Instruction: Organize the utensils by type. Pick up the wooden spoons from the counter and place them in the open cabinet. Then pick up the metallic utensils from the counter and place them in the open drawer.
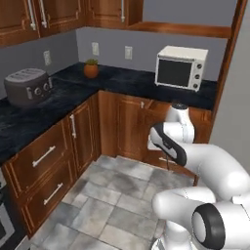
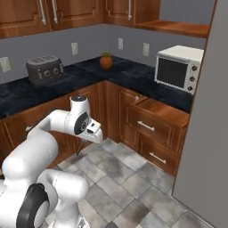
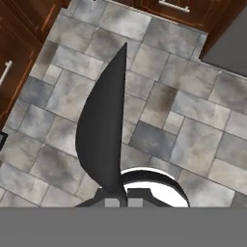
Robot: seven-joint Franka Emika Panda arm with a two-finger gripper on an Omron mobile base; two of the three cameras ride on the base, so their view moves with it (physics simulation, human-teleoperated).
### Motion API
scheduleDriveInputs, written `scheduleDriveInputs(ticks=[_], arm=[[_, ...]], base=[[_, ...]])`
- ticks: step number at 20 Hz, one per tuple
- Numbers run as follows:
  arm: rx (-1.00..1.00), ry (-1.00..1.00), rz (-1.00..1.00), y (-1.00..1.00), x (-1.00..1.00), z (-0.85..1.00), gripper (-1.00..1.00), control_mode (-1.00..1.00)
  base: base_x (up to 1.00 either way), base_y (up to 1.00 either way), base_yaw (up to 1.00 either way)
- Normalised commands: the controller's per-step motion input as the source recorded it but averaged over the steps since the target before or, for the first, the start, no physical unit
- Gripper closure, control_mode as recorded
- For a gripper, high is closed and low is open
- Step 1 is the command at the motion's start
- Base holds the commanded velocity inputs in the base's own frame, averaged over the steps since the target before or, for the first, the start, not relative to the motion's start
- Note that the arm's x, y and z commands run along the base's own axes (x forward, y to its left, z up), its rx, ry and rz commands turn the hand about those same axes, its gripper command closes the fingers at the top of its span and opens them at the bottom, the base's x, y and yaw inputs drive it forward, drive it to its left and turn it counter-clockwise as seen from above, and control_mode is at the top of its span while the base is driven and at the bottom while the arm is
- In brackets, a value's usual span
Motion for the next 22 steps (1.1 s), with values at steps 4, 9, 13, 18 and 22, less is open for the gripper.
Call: scheduleDriveInputs(ticks=[4,9,13,18,22], arm=[[0.0,0.0,0.0,0.0,0.0,0.0,1.0,1.0],[0.0,0.0,0.0,0.0,0.0,0.0,1.0,1.0],[0.0,0.0,0.0,0.0,0.0,0.0,1.0,1.0],[0.0,0.0,0.0,0.0,0.0,0.0,1.0,1.0],[0.0,0.0,0.0,0.0,0.0,0.0,1.0,1.0]], base=[[0.84,0.31,-0.46],[0.84,0.31,-0.38],[0.81,0.33,-0.35],[0.58,0.49,-0.37],[0.27,0.66,-0.55]])
